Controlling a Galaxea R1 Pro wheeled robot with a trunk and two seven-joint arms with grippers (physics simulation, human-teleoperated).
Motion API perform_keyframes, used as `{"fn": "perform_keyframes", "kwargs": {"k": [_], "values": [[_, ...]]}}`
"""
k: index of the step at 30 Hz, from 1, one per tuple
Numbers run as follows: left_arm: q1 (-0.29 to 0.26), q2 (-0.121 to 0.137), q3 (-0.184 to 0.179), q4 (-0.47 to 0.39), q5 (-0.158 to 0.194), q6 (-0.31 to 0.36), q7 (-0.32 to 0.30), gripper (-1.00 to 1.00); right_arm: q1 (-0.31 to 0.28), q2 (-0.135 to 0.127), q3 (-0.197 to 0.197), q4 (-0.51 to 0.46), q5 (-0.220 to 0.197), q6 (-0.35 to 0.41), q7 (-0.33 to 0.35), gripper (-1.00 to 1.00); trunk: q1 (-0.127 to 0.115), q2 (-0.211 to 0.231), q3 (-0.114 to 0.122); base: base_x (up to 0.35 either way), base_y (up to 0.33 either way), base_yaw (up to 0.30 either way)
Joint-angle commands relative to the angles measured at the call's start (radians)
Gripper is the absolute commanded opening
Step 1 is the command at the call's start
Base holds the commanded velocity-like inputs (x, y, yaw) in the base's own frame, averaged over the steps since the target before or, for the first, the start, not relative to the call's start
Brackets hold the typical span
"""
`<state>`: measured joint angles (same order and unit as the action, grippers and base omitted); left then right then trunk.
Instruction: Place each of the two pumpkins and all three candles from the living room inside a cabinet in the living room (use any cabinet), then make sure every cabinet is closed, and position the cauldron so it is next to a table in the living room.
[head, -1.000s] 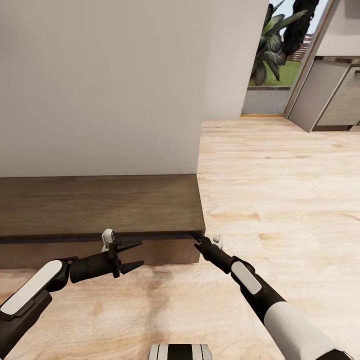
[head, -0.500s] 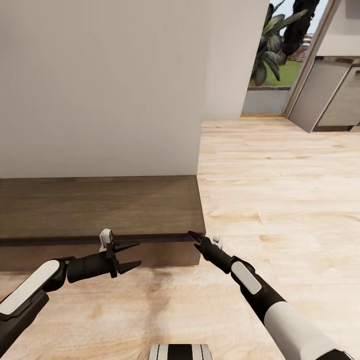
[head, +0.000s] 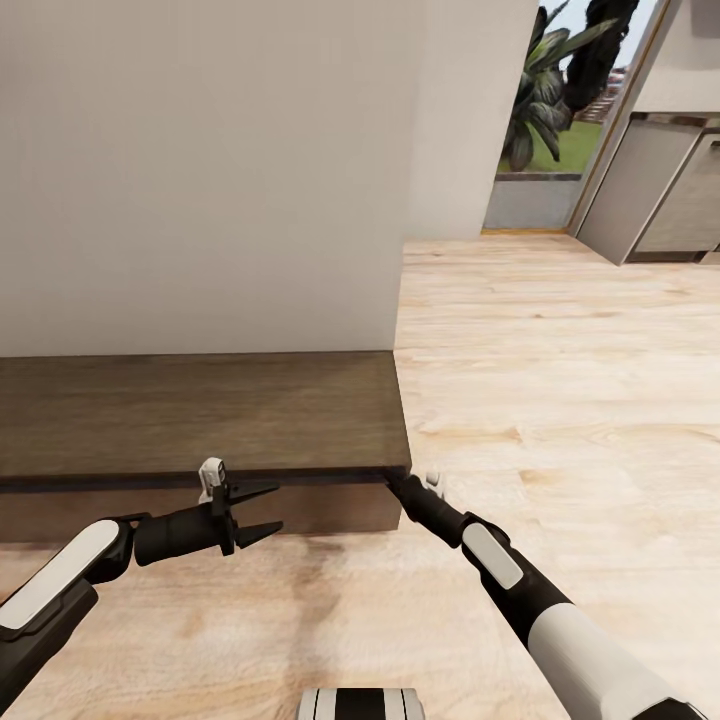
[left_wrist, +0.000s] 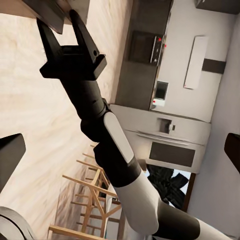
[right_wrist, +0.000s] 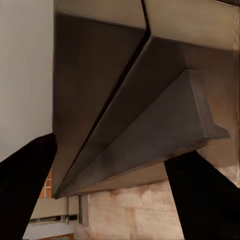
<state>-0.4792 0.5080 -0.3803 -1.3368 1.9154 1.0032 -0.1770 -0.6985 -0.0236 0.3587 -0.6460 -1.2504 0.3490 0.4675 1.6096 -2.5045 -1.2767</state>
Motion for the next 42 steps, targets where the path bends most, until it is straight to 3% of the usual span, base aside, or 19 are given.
{"fn": "perform_keyframes", "kwargs": {"k": [1, 42], "values": [[-0.001, 0.001, -0.002, 0.001, -0.007, 0.000, -0.010, 1.00, -0.001, -0.001, 0.003, 0.000, -0.014, 0.004, 0.002, -1.00, 0.000, 0.000, -0.001, 0.000, 0.000, 0.000], [-0.001, 0.000, -0.002, 0.001, -0.007, 0.000, -0.010, 1.00, -0.001, -0.013, 0.003, -0.002, -0.015, -0.001, 0.033, -1.00, 0.000, 0.000, -0.001, 0.000, 0.000, 0.000]]}}
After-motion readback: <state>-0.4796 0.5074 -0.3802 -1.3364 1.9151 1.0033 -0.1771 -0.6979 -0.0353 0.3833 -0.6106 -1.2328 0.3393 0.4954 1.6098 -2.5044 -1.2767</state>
